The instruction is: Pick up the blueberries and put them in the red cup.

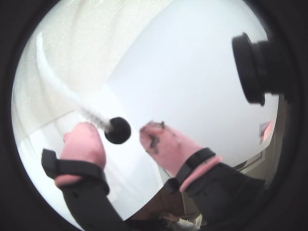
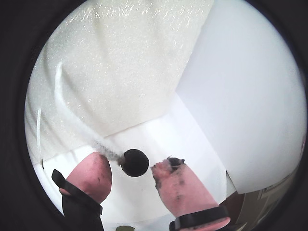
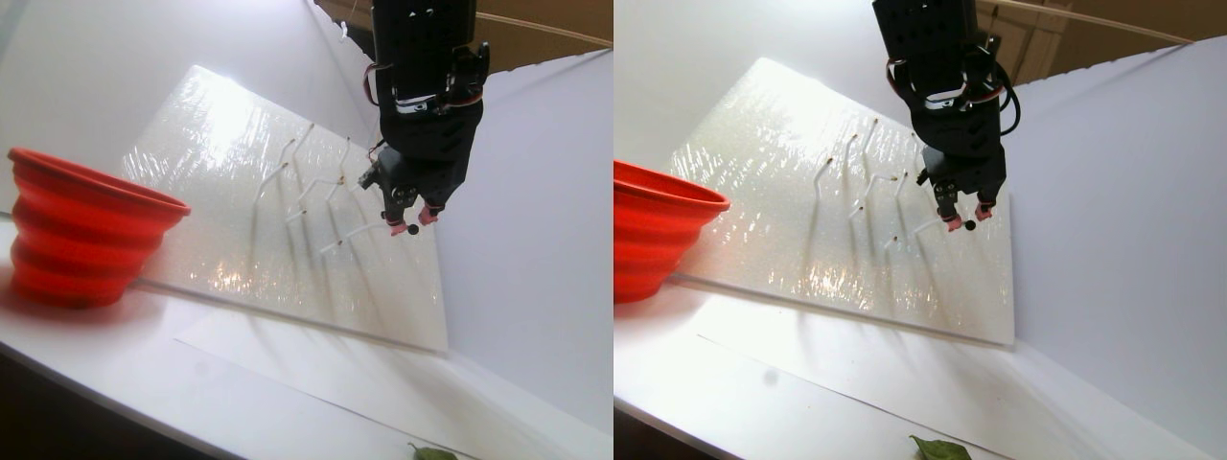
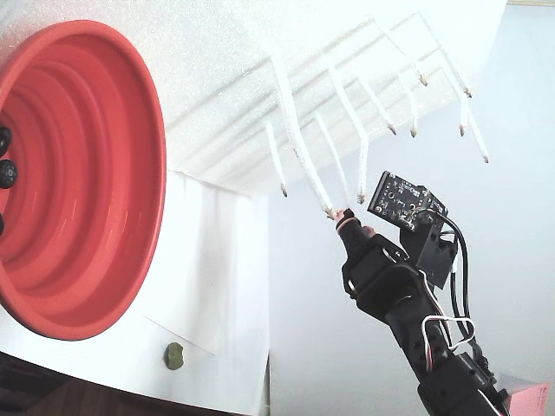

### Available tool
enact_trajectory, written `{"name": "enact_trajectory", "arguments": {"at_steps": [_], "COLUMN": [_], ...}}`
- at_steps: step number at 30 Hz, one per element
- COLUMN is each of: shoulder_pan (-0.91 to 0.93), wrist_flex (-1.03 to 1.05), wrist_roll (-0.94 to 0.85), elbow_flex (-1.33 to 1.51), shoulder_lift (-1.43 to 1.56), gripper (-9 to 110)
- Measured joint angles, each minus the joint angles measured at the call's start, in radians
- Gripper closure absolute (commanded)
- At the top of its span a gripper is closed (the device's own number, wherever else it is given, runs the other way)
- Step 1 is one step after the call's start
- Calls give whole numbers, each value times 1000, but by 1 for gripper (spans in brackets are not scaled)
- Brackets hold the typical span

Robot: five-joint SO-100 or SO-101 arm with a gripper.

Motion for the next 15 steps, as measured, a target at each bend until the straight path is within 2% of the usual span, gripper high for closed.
{"name": "enact_trajectory", "arguments": {"at_steps": [15], "shoulder_pan": [0], "wrist_flex": [0], "wrist_roll": [0], "elbow_flex": [-35], "shoulder_lift": [-14], "gripper": [84]}}
